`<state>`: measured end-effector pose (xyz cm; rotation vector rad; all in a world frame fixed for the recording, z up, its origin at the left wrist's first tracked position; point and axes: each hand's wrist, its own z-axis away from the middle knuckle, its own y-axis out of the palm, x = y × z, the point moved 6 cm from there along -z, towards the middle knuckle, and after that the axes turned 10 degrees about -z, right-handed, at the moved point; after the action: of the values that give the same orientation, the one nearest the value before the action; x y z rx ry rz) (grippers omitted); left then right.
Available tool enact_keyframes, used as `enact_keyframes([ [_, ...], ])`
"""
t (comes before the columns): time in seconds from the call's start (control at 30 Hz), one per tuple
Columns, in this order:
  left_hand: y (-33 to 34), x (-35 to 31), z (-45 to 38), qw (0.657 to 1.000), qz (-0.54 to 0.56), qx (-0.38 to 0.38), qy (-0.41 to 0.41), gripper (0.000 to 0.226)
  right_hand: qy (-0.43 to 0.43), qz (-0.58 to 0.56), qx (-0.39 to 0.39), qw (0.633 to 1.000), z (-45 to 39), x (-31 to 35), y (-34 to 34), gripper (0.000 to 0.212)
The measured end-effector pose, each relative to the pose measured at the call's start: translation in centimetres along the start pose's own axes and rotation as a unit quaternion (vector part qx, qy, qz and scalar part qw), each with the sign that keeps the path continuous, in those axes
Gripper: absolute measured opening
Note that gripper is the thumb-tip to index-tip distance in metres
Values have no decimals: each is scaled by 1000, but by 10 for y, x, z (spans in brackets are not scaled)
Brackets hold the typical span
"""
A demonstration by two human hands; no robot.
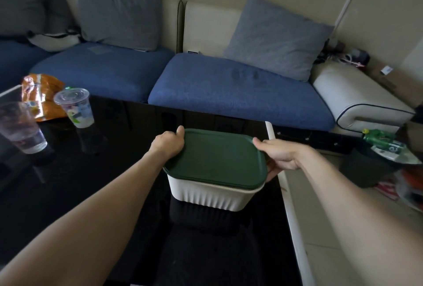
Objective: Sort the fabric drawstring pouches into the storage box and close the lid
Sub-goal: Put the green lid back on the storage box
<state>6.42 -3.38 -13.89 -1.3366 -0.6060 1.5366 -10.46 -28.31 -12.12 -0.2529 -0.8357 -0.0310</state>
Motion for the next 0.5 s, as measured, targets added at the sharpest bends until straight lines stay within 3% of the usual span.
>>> enact_keyframes([
  [0.2, -2, -1, 4, 1000, -4, 14, 9, 67, -47, -10, -134, 990, -6, -14, 8, 41],
  [0.37, 1, 5, 4, 998, 58, 30, 4, 61, 22, -144, -117, 982, -1, -27, 12, 34],
  [0.5, 4, 8, 7, 995, 102, 12, 4, 55, -12, -284, -160, 945, -13, -35, 23, 36],
])
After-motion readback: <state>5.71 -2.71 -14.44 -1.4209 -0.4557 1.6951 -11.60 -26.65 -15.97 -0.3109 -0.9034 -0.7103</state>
